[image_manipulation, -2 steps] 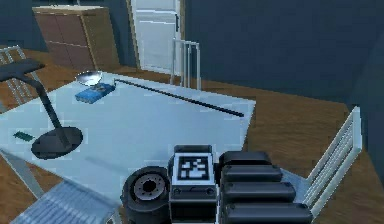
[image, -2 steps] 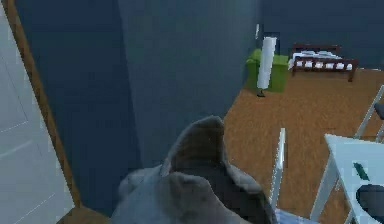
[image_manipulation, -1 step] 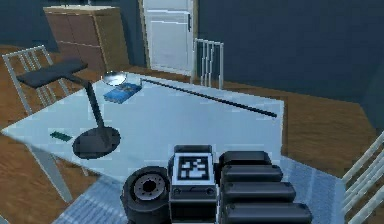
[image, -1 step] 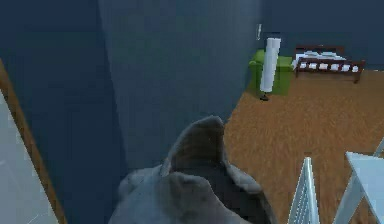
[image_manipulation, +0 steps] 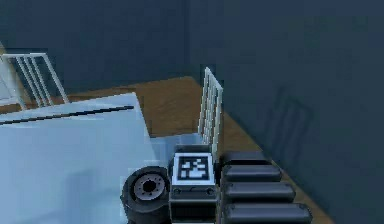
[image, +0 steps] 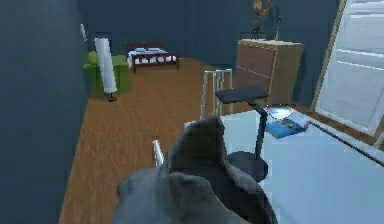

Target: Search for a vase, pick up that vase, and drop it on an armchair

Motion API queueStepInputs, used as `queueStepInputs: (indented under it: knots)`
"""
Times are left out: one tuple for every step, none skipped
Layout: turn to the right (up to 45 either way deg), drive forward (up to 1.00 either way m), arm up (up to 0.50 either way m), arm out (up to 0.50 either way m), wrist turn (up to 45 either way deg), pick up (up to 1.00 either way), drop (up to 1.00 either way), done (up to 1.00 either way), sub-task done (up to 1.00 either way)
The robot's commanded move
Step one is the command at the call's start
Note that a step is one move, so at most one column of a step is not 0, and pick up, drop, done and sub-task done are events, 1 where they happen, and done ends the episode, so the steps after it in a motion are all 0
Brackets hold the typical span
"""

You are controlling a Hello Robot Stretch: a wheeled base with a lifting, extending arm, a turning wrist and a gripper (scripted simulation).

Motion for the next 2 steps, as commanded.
queueStepInputs:
  knots:
    - [45.0, 0.00, 0.00, 0.00, 0.0, 0.00, 0.00, 0.00, 0.00]
    - [45.0, 0.00, 0.00, 0.00, 0.0, 0.00, 0.00, 0.00, 0.00]
